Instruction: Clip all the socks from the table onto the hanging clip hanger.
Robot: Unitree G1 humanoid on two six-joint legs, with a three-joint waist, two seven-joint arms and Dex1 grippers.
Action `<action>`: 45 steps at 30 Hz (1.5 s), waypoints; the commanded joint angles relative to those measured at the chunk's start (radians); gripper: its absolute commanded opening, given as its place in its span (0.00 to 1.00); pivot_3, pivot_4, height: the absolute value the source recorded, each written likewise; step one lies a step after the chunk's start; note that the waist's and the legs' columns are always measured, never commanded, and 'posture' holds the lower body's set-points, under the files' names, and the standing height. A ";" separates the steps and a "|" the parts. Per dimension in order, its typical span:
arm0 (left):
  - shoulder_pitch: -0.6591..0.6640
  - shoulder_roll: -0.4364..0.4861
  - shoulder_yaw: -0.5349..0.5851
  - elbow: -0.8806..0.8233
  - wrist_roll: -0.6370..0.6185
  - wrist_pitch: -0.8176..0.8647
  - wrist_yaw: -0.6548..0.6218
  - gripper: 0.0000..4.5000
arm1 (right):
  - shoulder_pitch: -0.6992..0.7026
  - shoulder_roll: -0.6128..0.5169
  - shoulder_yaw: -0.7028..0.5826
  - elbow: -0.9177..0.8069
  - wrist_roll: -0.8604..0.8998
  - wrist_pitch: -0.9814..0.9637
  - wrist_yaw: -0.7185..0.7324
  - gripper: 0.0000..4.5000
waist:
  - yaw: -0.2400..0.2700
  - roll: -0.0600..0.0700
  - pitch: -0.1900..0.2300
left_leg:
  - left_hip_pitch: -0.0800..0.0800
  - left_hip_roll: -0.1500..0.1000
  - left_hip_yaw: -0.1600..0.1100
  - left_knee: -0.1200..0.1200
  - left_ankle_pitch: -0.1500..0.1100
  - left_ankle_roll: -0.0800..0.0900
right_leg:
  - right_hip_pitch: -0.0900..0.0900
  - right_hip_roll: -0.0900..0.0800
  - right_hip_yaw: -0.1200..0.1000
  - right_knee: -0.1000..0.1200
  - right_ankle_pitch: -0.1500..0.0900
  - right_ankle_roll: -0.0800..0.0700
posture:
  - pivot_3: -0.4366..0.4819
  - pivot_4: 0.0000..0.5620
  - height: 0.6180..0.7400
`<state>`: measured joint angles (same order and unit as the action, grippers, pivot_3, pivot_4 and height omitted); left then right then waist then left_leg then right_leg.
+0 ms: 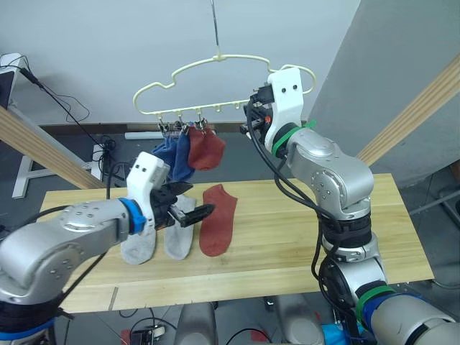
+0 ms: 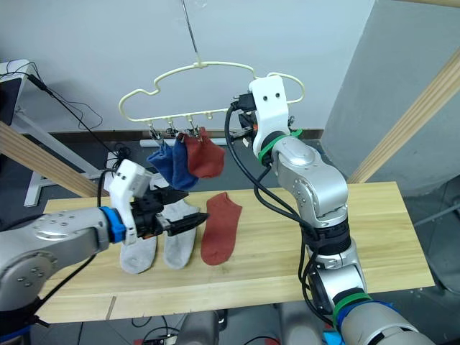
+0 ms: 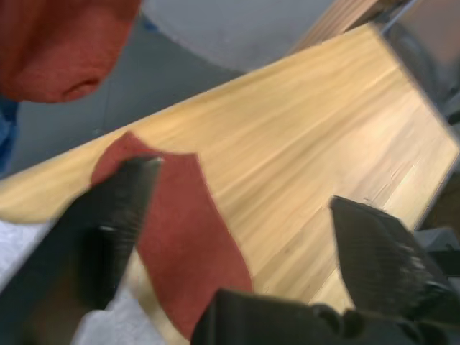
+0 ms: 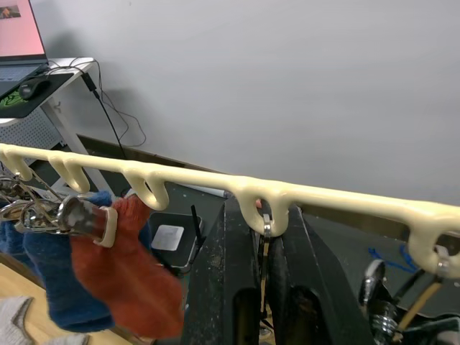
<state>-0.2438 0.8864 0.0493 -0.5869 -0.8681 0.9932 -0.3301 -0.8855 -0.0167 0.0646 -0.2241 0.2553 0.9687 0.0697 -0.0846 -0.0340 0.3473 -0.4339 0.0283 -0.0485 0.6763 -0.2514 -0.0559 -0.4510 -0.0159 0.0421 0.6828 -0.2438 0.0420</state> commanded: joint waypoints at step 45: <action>-0.155 -0.443 -0.315 0.706 0.816 -0.351 -0.114 1.00 | -0.040 0.058 -0.033 -0.120 0.008 0.066 -0.056 0.00 | -0.030 0.002 0.001 | 0.000 0.000 0.000 0.000 0.000 0.001 | 0.000 -0.001 0.000 0.000 0.000 0.000 | 0.23 0.66 1.00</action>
<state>-0.4241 0.4468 -0.2475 0.0876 -0.0722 0.6202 -0.4280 -0.8950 0.0307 0.0375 -0.2744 0.2564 1.0397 0.0177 -0.1143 -0.0324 0.3486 -0.4340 0.0283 -0.0482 0.6758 -0.2515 -0.0553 -0.4510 -0.0167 0.0425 0.6826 -0.2438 0.0421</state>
